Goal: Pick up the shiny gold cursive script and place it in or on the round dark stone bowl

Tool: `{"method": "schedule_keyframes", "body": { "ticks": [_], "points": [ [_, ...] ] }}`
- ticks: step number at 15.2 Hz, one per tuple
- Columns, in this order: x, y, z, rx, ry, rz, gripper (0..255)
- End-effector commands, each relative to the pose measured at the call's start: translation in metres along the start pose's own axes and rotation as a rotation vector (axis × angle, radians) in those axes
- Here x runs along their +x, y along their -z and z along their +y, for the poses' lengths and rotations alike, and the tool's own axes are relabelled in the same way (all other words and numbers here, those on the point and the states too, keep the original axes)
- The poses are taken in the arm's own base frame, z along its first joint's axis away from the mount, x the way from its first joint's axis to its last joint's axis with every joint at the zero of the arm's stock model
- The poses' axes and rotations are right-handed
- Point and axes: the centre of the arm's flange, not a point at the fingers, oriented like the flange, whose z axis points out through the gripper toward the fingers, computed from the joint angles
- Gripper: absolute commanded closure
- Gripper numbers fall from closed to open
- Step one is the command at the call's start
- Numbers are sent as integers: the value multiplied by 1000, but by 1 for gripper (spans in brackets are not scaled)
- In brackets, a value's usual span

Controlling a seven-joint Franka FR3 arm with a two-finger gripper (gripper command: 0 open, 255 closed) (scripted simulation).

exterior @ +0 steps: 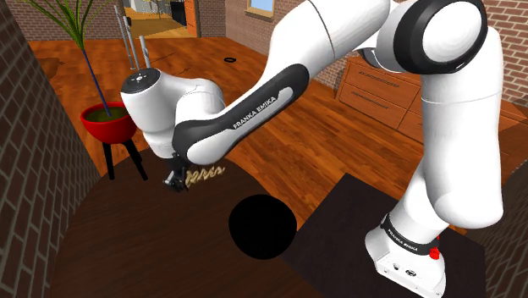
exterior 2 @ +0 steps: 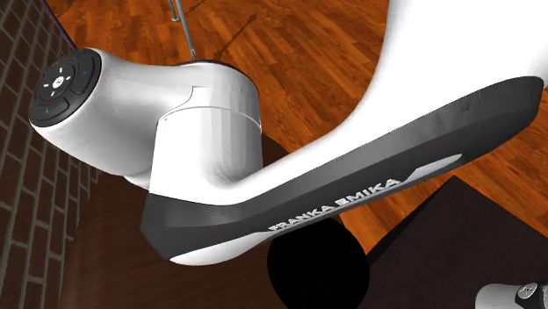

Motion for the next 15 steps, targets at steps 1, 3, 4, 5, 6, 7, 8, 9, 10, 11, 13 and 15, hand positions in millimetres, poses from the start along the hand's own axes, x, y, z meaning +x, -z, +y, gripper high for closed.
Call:
{"method": "schedule_keyframes", "body": {
  "ticks": [1,3,4,5,6,7,8,9,10,11,13,15],
  "points": [
    [0,10,3,0,0,0,255],
    [-13,13,2,0,0,0,255],
    [-26,14,1,0,0,0,255],
    [-39,15,0,0,0,0,255],
    [-52,16,-2,0,0,0,255],
    [-65,17,-3,0,0,0,255],
    [-78,18,-5,0,0,0,255],
    [-91,19,-6,0,0,0,255],
    [-105,20,-7,0,0,0,255],
    [-118,20,-9,0,0,0,255],
    [-144,22,-12,0,0,0,255],
    [-170,24,-14,0,0,0,255]
  ]
}}
